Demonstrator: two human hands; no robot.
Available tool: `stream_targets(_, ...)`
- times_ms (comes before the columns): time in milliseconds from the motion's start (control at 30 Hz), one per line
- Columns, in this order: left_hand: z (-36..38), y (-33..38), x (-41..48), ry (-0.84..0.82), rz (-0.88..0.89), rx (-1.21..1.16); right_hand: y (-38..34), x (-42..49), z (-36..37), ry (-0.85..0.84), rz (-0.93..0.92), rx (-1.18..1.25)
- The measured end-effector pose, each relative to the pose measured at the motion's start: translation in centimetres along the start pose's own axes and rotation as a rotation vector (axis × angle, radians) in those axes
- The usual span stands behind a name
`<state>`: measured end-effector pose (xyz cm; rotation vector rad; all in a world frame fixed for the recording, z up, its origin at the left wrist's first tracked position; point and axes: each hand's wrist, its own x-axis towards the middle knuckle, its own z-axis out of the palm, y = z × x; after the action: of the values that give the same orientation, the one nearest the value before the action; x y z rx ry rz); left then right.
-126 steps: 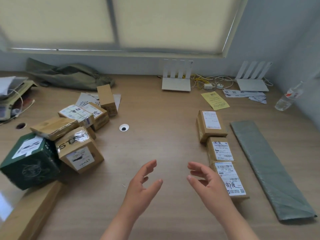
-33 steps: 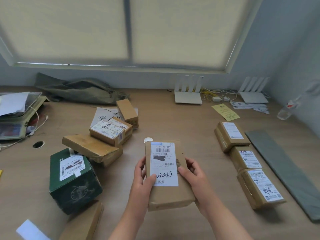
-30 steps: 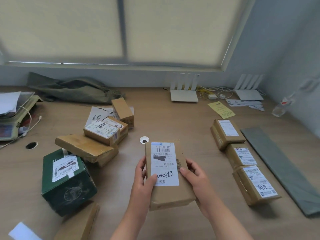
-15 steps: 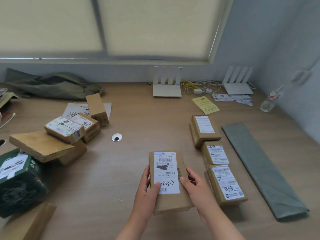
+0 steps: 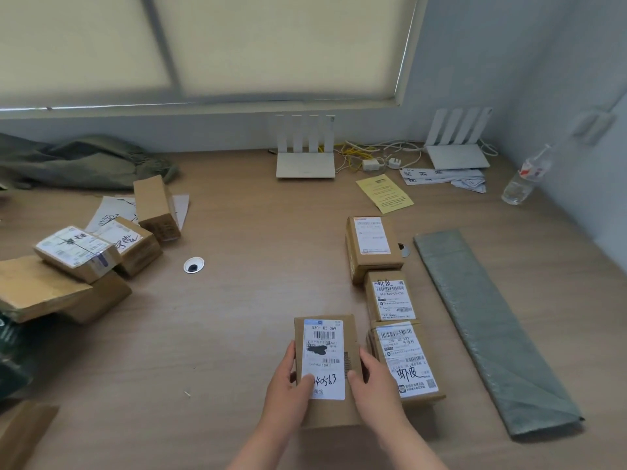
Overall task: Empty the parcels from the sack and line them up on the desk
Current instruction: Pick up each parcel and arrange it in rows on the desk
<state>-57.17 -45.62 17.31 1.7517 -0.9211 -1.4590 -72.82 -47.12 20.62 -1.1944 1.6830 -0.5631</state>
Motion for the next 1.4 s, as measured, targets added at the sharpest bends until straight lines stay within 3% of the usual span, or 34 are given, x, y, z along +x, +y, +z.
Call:
stream_targets(400, 2.3, -0.1, 1.9, 0.025, 0.040, 0.120, 1.4, 1.1, 0.8, 0.203, -0.034, -0.139)
stream_targets(900, 2.1, 1.3, 1.3, -0.031, 0.067, 0.202, 1.1, 0.9, 0.1, 0.300, -0.065, -0.023)
stream_targets(1133, -2.1, 1.3, -0.5, 0.034, 0.215, 0.165, -1.5, -1.1, 1.5, 0.289, -0.146, 0.199)
stream_targets(1400, -11.6, 1.8, -3.3, 0.060, 0.336, 0.084, -6.7, -5.4, 8.3, 0.244, -0.230, 0.366)
